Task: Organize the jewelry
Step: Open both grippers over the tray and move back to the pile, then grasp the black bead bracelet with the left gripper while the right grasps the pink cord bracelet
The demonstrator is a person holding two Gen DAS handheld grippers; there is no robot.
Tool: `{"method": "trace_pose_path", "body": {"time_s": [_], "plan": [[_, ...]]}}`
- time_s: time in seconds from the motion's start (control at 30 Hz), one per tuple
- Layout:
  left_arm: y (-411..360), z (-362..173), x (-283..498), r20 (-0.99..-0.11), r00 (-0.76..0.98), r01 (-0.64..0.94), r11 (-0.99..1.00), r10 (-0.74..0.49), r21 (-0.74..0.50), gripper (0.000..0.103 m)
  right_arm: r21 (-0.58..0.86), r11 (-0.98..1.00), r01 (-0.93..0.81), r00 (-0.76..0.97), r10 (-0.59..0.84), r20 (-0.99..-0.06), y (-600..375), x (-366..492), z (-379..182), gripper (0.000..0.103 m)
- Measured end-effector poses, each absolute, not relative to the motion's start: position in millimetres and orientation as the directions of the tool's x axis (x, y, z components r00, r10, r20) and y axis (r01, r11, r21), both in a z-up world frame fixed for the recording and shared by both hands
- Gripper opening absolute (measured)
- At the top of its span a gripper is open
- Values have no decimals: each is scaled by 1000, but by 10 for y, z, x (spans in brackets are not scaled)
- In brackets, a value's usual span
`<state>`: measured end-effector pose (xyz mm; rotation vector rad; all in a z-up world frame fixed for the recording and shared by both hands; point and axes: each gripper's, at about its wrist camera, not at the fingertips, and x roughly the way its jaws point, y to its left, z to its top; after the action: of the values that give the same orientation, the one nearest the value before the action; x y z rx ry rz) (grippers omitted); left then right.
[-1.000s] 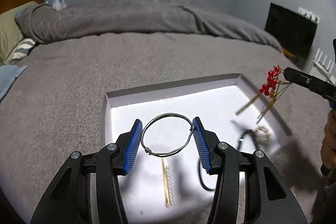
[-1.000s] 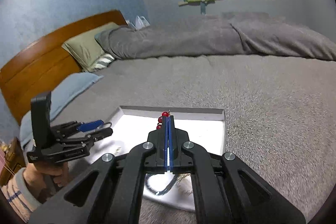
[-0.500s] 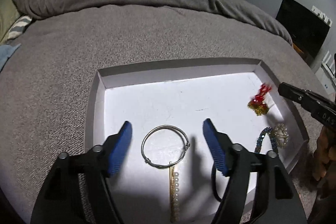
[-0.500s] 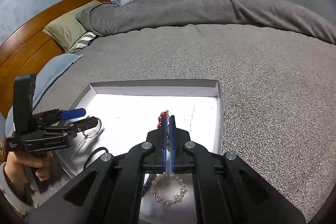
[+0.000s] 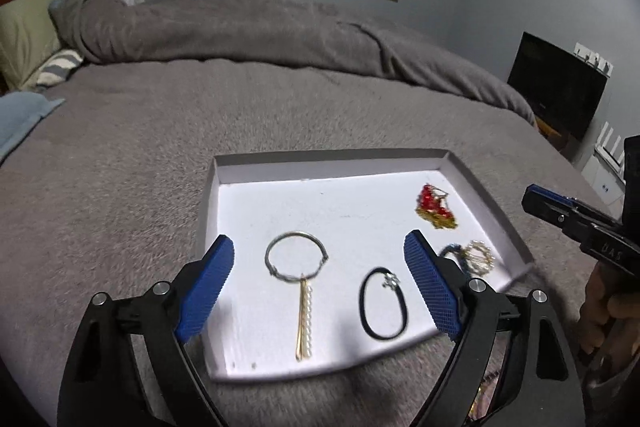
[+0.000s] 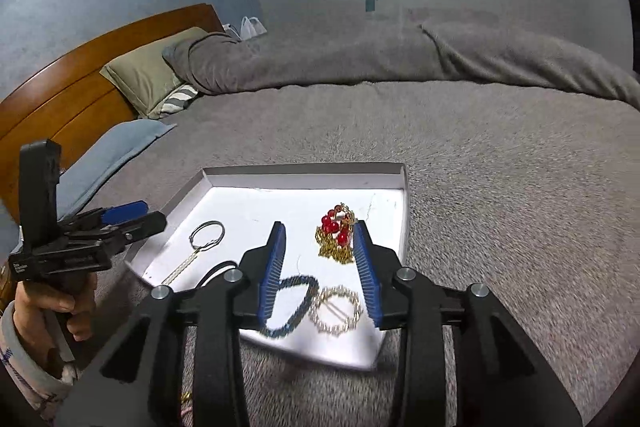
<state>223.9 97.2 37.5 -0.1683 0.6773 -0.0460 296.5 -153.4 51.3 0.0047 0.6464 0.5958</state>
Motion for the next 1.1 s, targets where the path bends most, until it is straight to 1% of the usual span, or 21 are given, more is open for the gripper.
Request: {"method": "trace_pose_path", "body": {"time_s": [0.13,0.2,0.67,0.87,1.1], "plan": [[943,393,1937,-588,804,-23,984,-86,-176,87,186,839,-512,649,519,-557,-1611,2773,497,42],[916,365,1821,-587,804,-22,983,-90,-181,87,186,845,-502,659,513,-551,-1655,2657,476,47],[636,-10,1111,-633,759,39,982,-149,-184,87,221,842,-492,624,518,-585,-1832,2038,162,48],[587,-89,1094,-645,744,66,979,-176,-192,87,220,832,-510,590,524,-614,-1787,1887,42,48],[637,-157,1040,-652,723,82,965,-229,-248,82,243,830,-502,572,530,-626,-1845,1762,-36,48]]}}
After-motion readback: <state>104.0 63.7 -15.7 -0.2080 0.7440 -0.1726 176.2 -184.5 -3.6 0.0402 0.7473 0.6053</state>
